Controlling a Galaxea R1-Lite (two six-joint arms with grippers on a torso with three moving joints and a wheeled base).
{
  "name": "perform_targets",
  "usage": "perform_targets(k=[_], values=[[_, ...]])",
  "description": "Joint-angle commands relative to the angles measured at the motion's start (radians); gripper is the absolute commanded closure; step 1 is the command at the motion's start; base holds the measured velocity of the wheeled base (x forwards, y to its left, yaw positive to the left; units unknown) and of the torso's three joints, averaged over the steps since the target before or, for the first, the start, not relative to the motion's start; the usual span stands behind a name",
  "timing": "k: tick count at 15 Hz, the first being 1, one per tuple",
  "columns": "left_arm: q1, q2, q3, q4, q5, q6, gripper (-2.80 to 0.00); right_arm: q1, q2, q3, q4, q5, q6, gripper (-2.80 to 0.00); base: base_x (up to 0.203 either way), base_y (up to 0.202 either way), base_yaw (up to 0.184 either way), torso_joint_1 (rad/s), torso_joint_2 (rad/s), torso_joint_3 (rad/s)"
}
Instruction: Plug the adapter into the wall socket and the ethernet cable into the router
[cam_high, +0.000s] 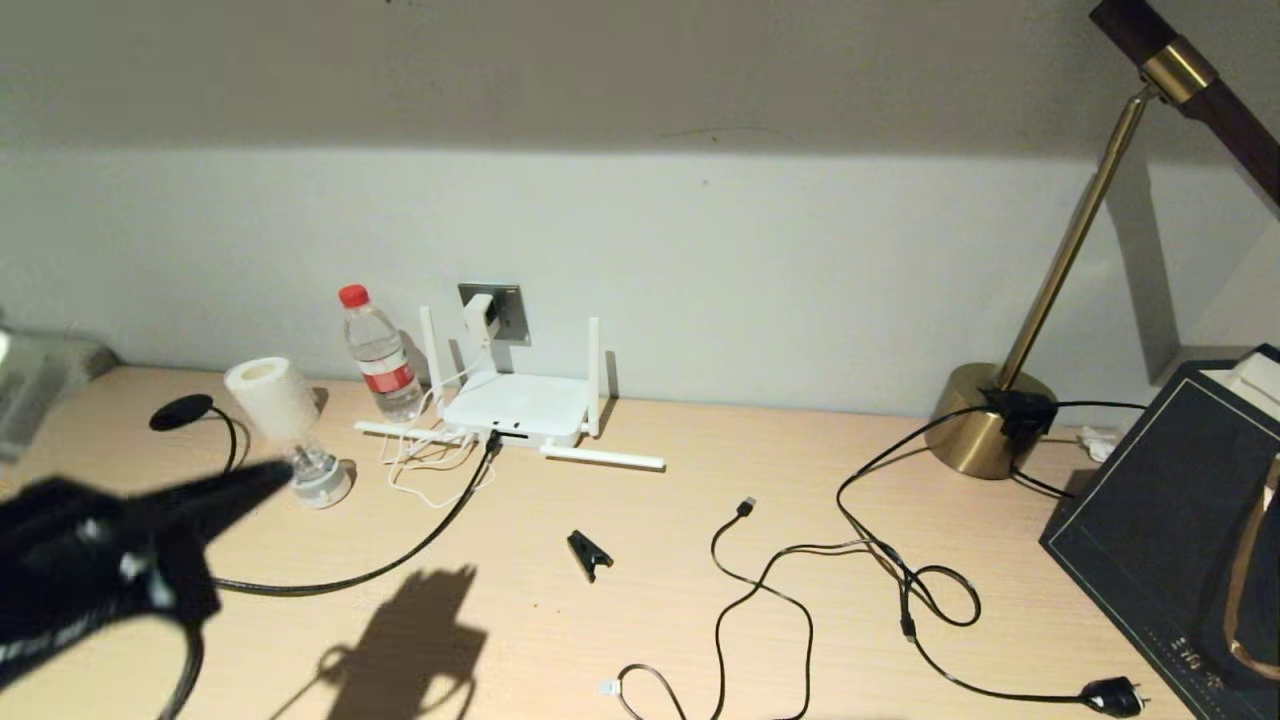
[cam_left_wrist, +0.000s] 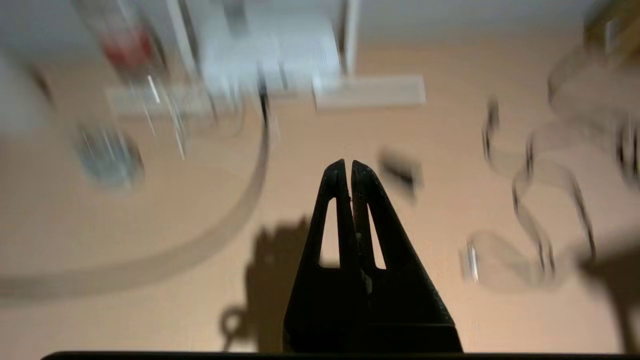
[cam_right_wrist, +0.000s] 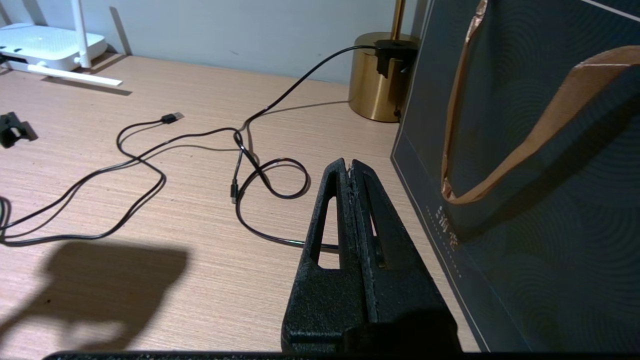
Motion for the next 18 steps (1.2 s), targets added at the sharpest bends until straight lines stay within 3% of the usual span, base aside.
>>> perform_targets(k=[1, 3, 7, 12, 13, 15, 16, 18], values=[[0.002, -0.344, 0.251, 0.257, -0.015, 0.009, 0.0, 0.0, 0.002, 0.035, -0.001, 0.001, -0.001, 0.0, 0.0, 0.0, 0.0, 0.0, 0.0, 0.0], [0.015, -0.469, 0.433, 0.322, -0.002, 0.021, 0.0, 0.0, 0.002, 0.035, -0.001, -0.001, 0.005, 0.0, 0.0, 0.0, 0.0, 0.0, 0.0, 0.0], [0.236, -0.686, 0.459, 0.361, 0.015, 0.038, 0.0, 0.0, 0.002, 0.035, -0.001, -0.001, 0.001, 0.0, 0.0, 0.0, 0.0, 0.0, 0.0, 0.0], [0.222, -0.985, 0.463, 0.35, -0.04, 0.118, 0.0, 0.0, 0.002, 0.035, -0.001, -0.001, 0.004, 0.0, 0.0, 0.0, 0.0, 0.0, 0.0, 0.0], [0.22, -0.991, 0.468, 0.335, -0.039, 0.108, 0.0, 0.0, 0.002, 0.035, -0.001, -0.001, 0.004, 0.0, 0.0, 0.0, 0.0, 0.0, 0.0, 0.0], [0.22, -0.99, 0.473, 0.327, 0.019, -0.024, 0.0, 0.0, 0.002, 0.035, -0.001, -0.004, 0.008, 0.0, 0.0, 0.0, 0.0, 0.0, 0.0, 0.0], [0.22, -0.99, 0.476, 0.311, 0.029, -0.058, 0.0, 0.0, 0.002, 0.035, -0.001, -0.019, 0.013, 0.0, 0.0, 0.0, 0.0, 0.0, 0.0, 0.0], [0.22, -0.99, 0.477, 0.305, 0.029, -0.06, 0.0, 0.0, 0.002, 0.035, -0.001, -0.03, 0.02, 0.0, 0.0, 0.0, 0.0, 0.0, 0.0, 0.0]])
